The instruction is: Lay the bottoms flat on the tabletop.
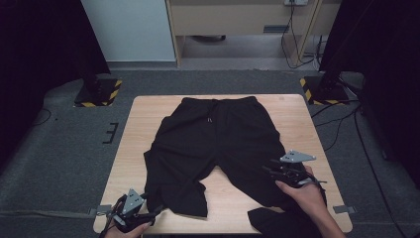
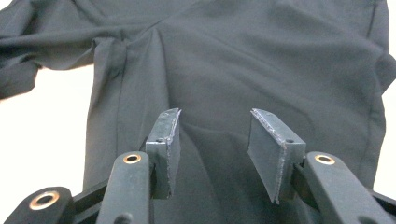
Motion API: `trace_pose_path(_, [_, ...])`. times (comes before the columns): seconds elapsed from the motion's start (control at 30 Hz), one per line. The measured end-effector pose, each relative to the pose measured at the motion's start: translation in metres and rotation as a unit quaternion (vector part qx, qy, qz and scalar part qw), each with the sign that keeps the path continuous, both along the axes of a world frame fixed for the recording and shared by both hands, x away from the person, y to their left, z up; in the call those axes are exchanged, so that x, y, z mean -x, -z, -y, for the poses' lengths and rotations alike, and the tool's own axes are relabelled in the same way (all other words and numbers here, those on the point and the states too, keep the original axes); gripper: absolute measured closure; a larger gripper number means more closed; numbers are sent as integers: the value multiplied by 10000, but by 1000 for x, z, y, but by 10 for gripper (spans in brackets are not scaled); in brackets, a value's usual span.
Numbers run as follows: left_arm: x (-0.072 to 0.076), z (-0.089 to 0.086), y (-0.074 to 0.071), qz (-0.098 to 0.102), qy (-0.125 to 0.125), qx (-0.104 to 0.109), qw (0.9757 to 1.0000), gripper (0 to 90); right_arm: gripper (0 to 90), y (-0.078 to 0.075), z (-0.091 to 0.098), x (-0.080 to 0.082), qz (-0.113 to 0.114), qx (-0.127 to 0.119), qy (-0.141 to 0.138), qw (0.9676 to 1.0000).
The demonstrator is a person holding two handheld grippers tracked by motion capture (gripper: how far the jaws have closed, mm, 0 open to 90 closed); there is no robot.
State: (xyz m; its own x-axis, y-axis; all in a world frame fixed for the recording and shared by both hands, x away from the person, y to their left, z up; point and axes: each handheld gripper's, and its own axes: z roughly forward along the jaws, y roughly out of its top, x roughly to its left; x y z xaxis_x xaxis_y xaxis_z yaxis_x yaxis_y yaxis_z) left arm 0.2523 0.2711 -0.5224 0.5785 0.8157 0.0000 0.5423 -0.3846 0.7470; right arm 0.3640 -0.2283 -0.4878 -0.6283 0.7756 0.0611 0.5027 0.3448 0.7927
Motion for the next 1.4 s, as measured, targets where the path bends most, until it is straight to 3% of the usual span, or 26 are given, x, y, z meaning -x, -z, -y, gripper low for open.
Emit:
trace_pose_path(0.07, [-2, -1, 1, -48, -25, -35, 10000, 461, 556, 1, -4, 2, -31, -26, -47, 10000])
trace_pose_path(0.13, [-7, -2, 0, -111, -15, -128, 9999, 629, 588, 0, -10, 3, 9, -53, -145, 9999])
trace_pose_path(0.2, [-13, -1, -3, -143, -18, -77, 9999, 797, 625, -3, -19, 4, 11, -71, -287, 9996])
trace_pose_path(0.27, [-20, 3, -10, -88, 24, -83, 9999, 877, 655, -5, -32, 4, 23, -96, -473, 9988])
trace_pose_path(0.4, [-43, 17, -27, 63, 83, 14, 9999, 890, 679, -8, -67, 4, 15, -91, -892, 9960])
trace_pose_path(0.5, [-72, 32, -43, 121, 133, 178, 9997, 889, 662, -9, -100, 4, -17, -120, -1190, 9928])
trace_pose_path(0.63, [-117, 57, -62, 231, 185, 38, 9996, 887, 558, -8, -147, 9, -34, -288, -1607, 9866])
trace_pose_path(0.73, [-146, 69, -67, 243, 198, -202, 9993, 886, 477, -3, -177, 13, -81, -359, -1844, 9822])
trace_pose_path(0.8, [-162, 74, -67, 224, 168, -215, 9994, 888, 429, 0, -191, 14, -132, -391, -1935, 9802])
trace_pose_path(0.87, [-174, 79, -63, 146, 191, -214, 9995, 889, 367, 3, -202, 13, -160, -444, -1937, 9799])
trace_pose_path(0.93, [-182, 84, -56, 91, 238, -290, 9993, 889, 283, 3, -211, 10, -75, -380, -1879, 9814])
trace_pose_path(1.0, [-188, 86, -50, 24, 256, -268, 9993, 889, 268, 4, -218, 5, 12, -289, -1784, 9835])
trace_pose_path(1.03, [-189, 87, -48, 27, 263, -260, 9993, 888, 277, 5, -222, 1, 21, -241, -1725, 9847])
trace_pose_path(1.13, [-191, 86, -44, 14, 309, -252, 9992, 883, 433, 8, -231, -11, 8, -161, -1657, 9861])
trace_pose_path(1.2, [-192, 83, -42, -13, 330, -212, 9992, 858, 702, 10, -234, -19, -36, -92, -1679, 9858])
trace_pose_path(1.27, [-189, 77, -44, 76, 201, -194, 9996, 720, 857, 10, -232, -27, -97, -138, -1599, 9870])
trace_pose_path(1.33, [-182, 65, -48, 227, 144, -133, 9996, 568, 878, 11, -226, -36, -159, -116, -1435, 9895])
trace_pose_path(1.4, [-172, 49, -54, 336, 169, -27, 9993, 522, 879, 15, -217, -47, -280, -81, -1264, 9916])
